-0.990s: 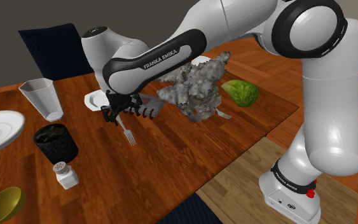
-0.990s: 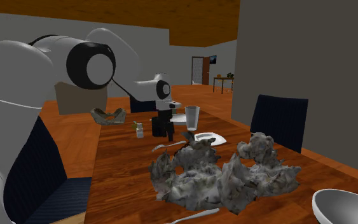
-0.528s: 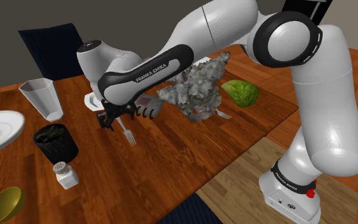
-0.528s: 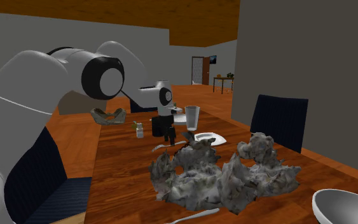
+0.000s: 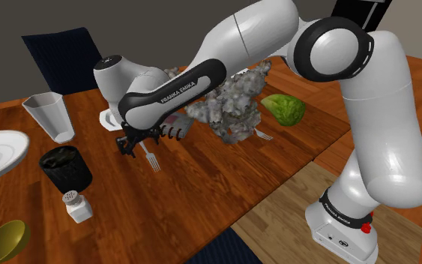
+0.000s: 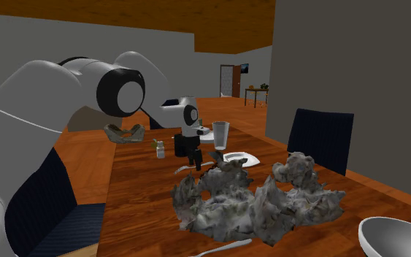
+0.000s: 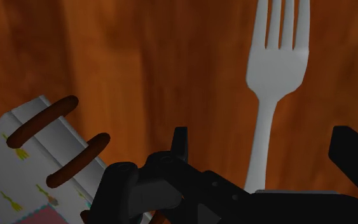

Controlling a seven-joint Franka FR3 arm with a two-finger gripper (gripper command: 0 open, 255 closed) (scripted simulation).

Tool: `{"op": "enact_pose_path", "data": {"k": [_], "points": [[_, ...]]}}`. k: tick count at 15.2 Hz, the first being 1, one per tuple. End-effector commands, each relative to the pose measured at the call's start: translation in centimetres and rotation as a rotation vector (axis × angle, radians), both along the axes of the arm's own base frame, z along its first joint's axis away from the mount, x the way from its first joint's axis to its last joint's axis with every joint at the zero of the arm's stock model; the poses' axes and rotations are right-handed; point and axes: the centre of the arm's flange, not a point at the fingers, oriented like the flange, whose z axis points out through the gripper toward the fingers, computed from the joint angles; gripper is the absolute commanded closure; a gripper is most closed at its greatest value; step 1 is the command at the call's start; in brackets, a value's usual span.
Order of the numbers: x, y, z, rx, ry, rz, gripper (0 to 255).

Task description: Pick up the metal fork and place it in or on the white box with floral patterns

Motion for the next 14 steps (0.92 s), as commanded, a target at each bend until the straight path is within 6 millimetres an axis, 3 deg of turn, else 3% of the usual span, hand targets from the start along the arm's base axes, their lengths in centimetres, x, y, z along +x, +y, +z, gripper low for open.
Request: {"op": "enact_pose_path", "data": {"k": [1,2,3,12,14], "points": [[0.0,0.0,0.0,0.0,0.0,0.0,0],[0.0,0.0,0.0,0.0,0.0,0.0,0],[0.0,0.0,0.0,0.0,0.0,0.0,255],[0.0,0.0,0.0,0.0,0.0,0.0,255],[0.0,0.0,1.0,0.0,0.0,0.0,255]]}}
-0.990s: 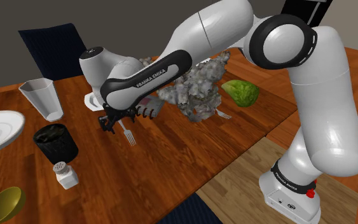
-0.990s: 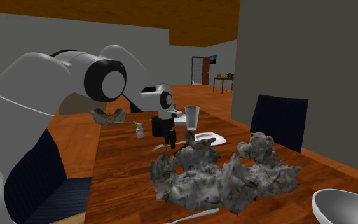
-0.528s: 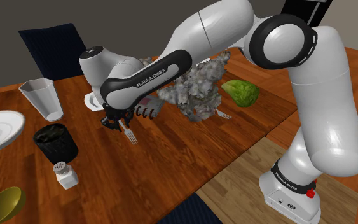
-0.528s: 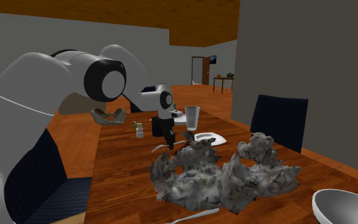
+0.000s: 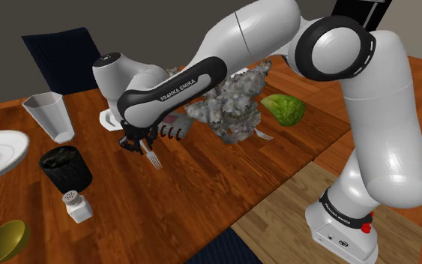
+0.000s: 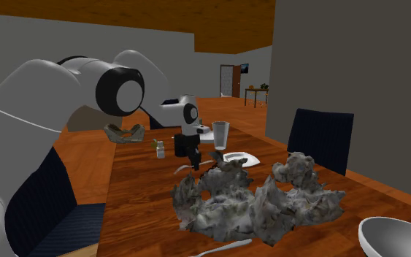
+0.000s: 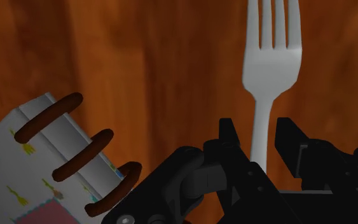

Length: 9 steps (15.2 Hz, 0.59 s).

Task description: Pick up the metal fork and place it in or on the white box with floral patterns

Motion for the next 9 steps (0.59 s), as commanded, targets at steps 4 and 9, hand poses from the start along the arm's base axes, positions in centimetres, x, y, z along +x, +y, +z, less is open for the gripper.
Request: {"op": "enact_pose_path", "data": {"k": [4,9], "points": [[0.0,0.0,2.5,0.0,0.0,0.0,255],[0.0,0.0,5.2,0.0,0.0,0.0,255]]}}
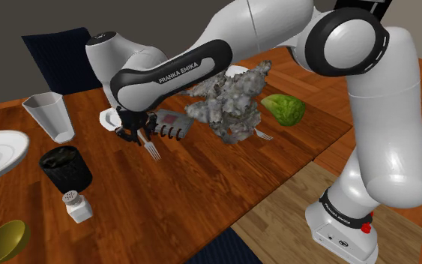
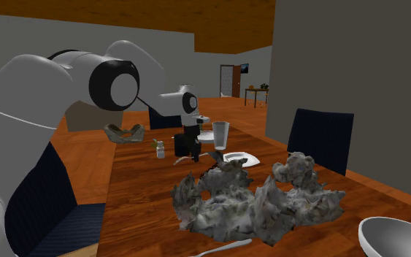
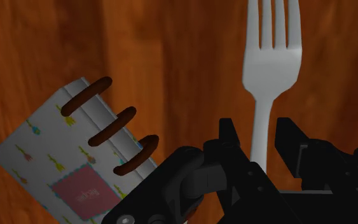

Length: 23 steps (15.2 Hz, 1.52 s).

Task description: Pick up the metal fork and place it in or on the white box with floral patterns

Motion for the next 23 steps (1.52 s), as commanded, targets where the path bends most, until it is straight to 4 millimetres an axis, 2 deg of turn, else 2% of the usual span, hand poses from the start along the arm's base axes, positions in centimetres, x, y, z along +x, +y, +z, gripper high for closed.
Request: {"op": "enact_pose_path", "data": {"k": [1,12,13,23], "points": [[0.1,0.0,1.1,0.0,0.0,0.0,255],[0.1,0.0,6.9,0.0,0.0,0.0,255],[0.1,0.0,6.9,0.0,0.0,0.0,255],[5.7,-11.7,5.0,0.0,0.0,0.0,255]]}}
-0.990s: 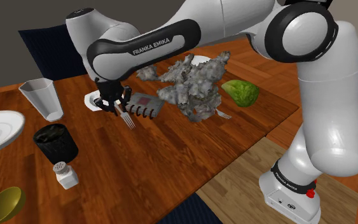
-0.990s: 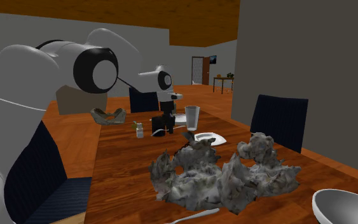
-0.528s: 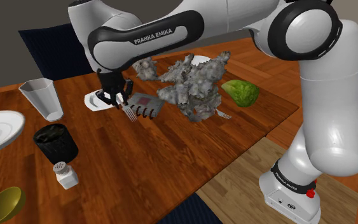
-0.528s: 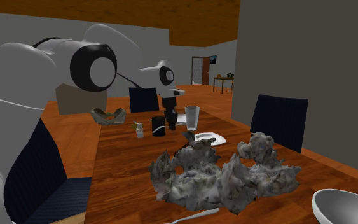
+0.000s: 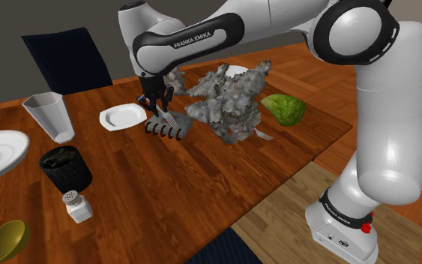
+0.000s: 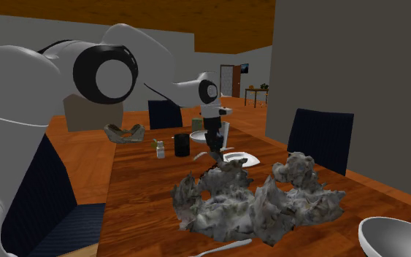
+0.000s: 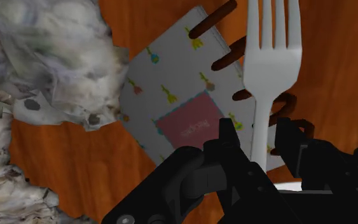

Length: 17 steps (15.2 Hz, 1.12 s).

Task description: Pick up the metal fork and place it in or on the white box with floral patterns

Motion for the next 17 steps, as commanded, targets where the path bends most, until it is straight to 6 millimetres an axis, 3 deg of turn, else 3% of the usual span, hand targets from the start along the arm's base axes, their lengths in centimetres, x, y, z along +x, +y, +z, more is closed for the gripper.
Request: {"op": "enact_pose_path", "data": {"k": [1,2,11,17], "points": [[1.2,-2.4,-0.3,0.0,0.0,0.001,255],[2.1,-4.5,-0.6,0.0,0.0,0.001,255],[2.1,-4.5,-5.2,0.001,0.0,0.001,255],[2.1,-4.5,-5.2,0.0,0.0,0.001,255]]}}
